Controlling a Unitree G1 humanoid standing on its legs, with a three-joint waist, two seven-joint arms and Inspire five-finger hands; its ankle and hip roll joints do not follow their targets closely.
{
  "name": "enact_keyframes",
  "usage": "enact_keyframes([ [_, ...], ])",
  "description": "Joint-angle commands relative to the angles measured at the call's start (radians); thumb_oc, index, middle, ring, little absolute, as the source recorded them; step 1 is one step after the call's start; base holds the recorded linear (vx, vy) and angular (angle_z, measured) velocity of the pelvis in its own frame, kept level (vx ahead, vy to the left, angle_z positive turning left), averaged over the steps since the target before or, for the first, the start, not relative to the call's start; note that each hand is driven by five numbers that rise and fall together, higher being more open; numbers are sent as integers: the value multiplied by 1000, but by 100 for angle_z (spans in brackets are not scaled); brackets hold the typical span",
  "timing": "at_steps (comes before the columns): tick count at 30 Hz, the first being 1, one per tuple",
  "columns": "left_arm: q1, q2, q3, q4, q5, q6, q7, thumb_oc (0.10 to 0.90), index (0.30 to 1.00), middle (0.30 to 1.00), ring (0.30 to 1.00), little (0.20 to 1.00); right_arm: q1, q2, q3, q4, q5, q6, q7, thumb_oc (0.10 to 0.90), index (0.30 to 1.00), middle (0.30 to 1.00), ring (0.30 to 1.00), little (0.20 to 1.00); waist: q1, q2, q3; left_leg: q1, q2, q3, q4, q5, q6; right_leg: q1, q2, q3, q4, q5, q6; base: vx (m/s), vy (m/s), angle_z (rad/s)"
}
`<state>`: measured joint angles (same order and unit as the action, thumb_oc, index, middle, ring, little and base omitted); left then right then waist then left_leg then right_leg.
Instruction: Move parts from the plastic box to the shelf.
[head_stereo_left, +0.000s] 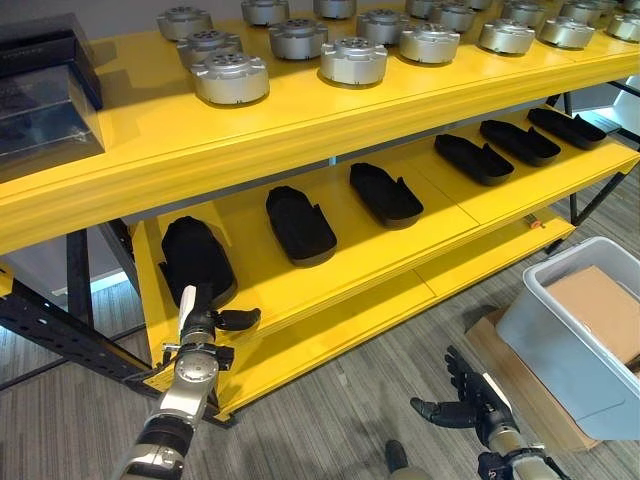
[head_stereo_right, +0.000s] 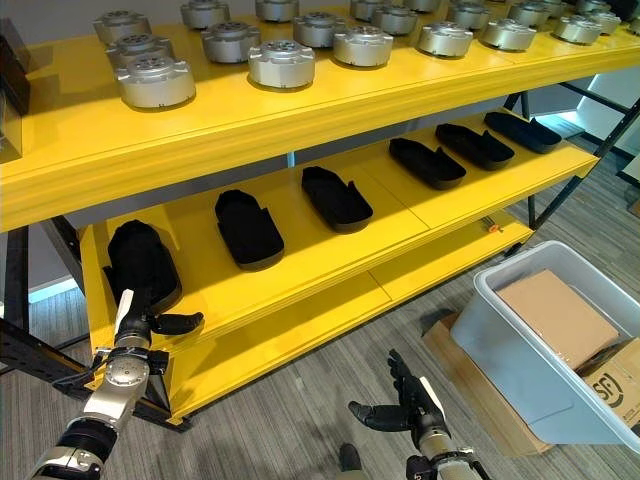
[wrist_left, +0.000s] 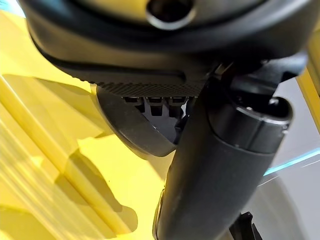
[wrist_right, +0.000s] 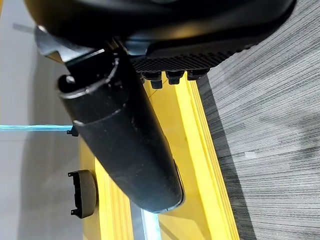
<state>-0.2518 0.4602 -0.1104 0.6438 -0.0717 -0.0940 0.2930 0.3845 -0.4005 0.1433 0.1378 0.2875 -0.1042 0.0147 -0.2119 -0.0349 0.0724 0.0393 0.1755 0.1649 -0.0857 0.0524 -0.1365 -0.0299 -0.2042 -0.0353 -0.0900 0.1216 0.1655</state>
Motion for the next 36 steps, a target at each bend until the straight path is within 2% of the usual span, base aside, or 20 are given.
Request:
enact_keyframes([
  [1, -44, 90, 65, 29, 2, -19, -15, 900, 1000, 1000, 1000, 1000, -83, -20, -82, -34, 23, -79, 2, 900, 1000, 1000, 1000, 1000, 23, 6, 19, 52, 39, 31, 8, -55, 11, 75, -40, -22, 38, -112, 25, 0, 0, 0],
  [12, -39, 150, 85, -52, 31, -26, -7, 900, 1000, 1000, 1000, 1000, -85, -18, -94, -31, 26, -82, 4, 900, 1000, 1000, 1000, 1000, 24, 12, 17, 56, 38, 30, 7, -57, 11, 79, -41, -24, 38, -113, 25, 0, 0, 0],
  [25, 11, 231, 163, -350, 91, -65, 13, 900, 1000, 1000, 1000, 1000, -77, -21, -129, -50, 30, -94, 14, 900, 1000, 1000, 1000, 1000, 33, 15, 20, 48, 40, 21, 10, -56, 11, 78, -40, -28, 38, -114, 25, 0, 0, 0],
  [36, 53, 236, 201, -506, 26, -116, 7, 900, 1000, 1000, 1000, 1000, -69, -22, -139, -59, 25, -100, 27, 900, 1000, 1000, 1000, 1000, 36, 17, 16, 45, 41, 17, 9, -56, 11, 80, -39, -30, 36, -111, 25, 0, 0, 0],
])
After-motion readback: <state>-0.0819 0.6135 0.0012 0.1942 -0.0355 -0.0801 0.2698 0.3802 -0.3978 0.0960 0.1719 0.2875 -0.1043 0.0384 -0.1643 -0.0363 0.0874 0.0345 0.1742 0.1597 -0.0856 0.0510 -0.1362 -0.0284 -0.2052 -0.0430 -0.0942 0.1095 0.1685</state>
